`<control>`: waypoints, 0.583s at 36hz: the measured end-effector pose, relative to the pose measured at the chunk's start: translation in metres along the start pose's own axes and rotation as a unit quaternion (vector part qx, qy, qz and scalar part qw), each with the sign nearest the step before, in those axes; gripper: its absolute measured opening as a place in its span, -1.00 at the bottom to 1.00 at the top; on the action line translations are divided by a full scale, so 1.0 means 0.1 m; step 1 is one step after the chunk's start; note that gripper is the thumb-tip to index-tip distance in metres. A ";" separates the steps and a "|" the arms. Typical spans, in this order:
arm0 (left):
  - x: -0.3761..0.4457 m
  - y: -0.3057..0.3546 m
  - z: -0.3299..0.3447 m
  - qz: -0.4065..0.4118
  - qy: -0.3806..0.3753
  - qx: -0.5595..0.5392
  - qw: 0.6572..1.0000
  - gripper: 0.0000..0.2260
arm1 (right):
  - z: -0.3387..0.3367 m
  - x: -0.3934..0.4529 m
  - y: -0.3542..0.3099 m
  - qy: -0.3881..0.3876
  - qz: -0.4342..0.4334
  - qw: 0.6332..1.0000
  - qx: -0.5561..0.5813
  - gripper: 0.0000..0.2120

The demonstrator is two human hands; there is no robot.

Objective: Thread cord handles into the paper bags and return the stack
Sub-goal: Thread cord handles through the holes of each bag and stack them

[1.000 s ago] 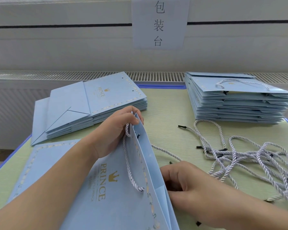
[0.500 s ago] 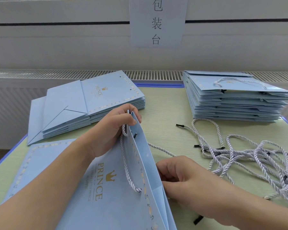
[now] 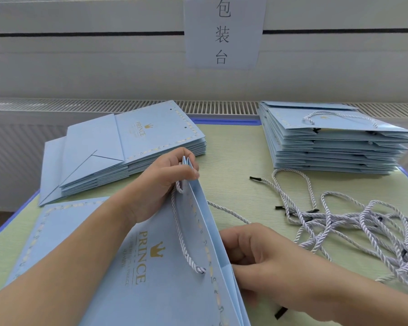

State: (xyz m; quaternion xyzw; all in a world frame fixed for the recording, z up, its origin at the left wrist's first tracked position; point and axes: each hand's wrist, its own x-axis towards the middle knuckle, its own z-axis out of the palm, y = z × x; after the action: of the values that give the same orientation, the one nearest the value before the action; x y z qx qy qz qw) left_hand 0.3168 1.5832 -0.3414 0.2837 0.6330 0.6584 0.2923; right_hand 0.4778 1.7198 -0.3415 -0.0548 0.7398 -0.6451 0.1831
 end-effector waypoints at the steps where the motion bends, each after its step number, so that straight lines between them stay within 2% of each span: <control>1: 0.00 -0.01 0.00 0.002 0.001 0.003 1.000 -0.69 | -0.01 0.00 0.01 0.005 0.006 1.000 0.010 -0.81; 4: -0.01 -0.02 0.01 0.008 0.006 0.017 1.000 -0.64 | -0.04 0.00 0.03 0.013 0.028 0.998 0.058 -0.79; 8: -0.01 0.00 -0.01 0.007 -0.013 -0.007 1.000 -0.65 | -0.04 -0.01 -0.01 0.000 0.049 0.997 0.059 -0.83; 11: -0.02 0.01 -0.02 0.001 -0.030 -0.013 0.999 -0.67 | -0.04 -0.01 -0.01 -0.018 0.051 0.998 0.025 -0.68; 14: -0.02 0.01 -0.04 -0.003 -0.037 -0.012 0.999 -0.73 | -0.04 -0.02 -0.03 -0.057 0.039 0.998 -0.011 -0.69; 16: -0.02 0.02 -0.05 -0.008 -0.035 -0.012 0.999 -0.75 | -0.03 -0.03 -0.03 -0.063 0.024 0.996 -0.062 -0.70; 18: -0.03 0.02 -0.05 -0.013 -0.030 -0.009 0.999 -0.73 | -0.01 -0.03 -0.02 -0.035 -0.015 0.982 -0.183 -0.64; 21: -0.03 0.02 -0.06 -0.014 -0.027 -0.015 0.999 -0.66 | 0.01 -0.02 0.00 0.015 -0.080 0.929 -0.361 -0.57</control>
State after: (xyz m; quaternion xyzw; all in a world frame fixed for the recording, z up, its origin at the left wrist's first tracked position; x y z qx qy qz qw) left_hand 0.3145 1.5769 -0.3395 0.2881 0.6190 0.6557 0.3224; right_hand 0.4805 1.7193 -0.3413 -0.1667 0.9187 -0.3474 0.0871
